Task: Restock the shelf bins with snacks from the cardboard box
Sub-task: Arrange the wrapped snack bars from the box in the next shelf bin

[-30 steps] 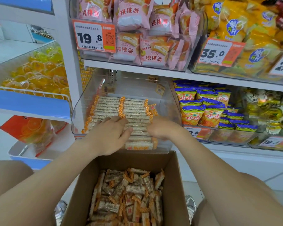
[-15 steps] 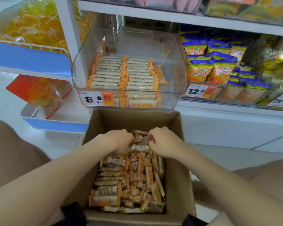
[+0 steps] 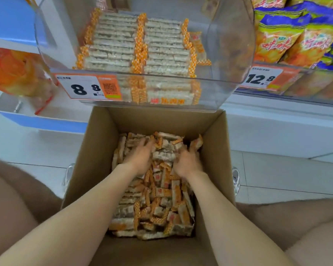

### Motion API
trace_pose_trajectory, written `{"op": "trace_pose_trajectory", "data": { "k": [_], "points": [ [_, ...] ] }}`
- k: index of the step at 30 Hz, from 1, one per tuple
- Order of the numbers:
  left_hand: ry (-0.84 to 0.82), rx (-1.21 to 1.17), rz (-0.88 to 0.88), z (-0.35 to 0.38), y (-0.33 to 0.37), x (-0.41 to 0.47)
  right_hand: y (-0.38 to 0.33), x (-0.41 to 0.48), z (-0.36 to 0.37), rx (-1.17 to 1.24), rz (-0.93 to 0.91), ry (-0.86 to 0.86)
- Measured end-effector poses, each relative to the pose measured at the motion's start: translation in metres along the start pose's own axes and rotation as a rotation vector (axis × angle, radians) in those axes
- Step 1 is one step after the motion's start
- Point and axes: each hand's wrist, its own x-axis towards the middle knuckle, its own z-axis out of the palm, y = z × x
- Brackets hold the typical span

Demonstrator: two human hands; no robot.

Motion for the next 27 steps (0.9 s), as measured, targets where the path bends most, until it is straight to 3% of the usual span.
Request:
{"op": "trace_pose_trajectory", "data": {
  "k": [3, 5, 7, 10, 13, 15, 19, 23, 27],
  "points": [
    [-0.027, -0.040, -0.045, 0.016, -0.003, 0.009, 0.005, 0.007, 0.006, -0.152, -0.020, -0.198],
    [-0.034, -0.031, -0.078, 0.023, -0.005, 0.009, 0.005, 0.009, 0.012, -0.185, -0.052, -0.155],
    [-0.006, -0.019, -0.077, 0.029, -0.008, 0.009, 0.005, 0.010, 0.020, -0.154, -0.109, 0.010],
    [0.021, -0.118, -0.113, 0.033, -0.010, 0.005, 0.002, 0.008, 0.021, 0.183, -0.198, 0.152],
    [0.083, -0.448, -0.231, 0.020, -0.004, 0.003, -0.005, 0.002, 0.009, 0.708, -0.121, 0.033],
    [0.022, -0.654, -0.292, 0.008, -0.006, 0.002, -0.008, -0.004, -0.004, 0.906, -0.022, -0.026],
    [-0.106, -0.953, -0.303, -0.010, -0.011, -0.016, -0.008, -0.024, -0.027, 0.938, 0.078, -0.058],
    [-0.161, -1.032, -0.224, -0.028, 0.003, -0.041, -0.012, -0.052, -0.042, 0.992, 0.083, -0.029],
    [-0.188, -1.038, -0.107, -0.054, 0.026, -0.071, -0.015, -0.077, -0.065, 1.050, 0.006, -0.128]
  ]
}}
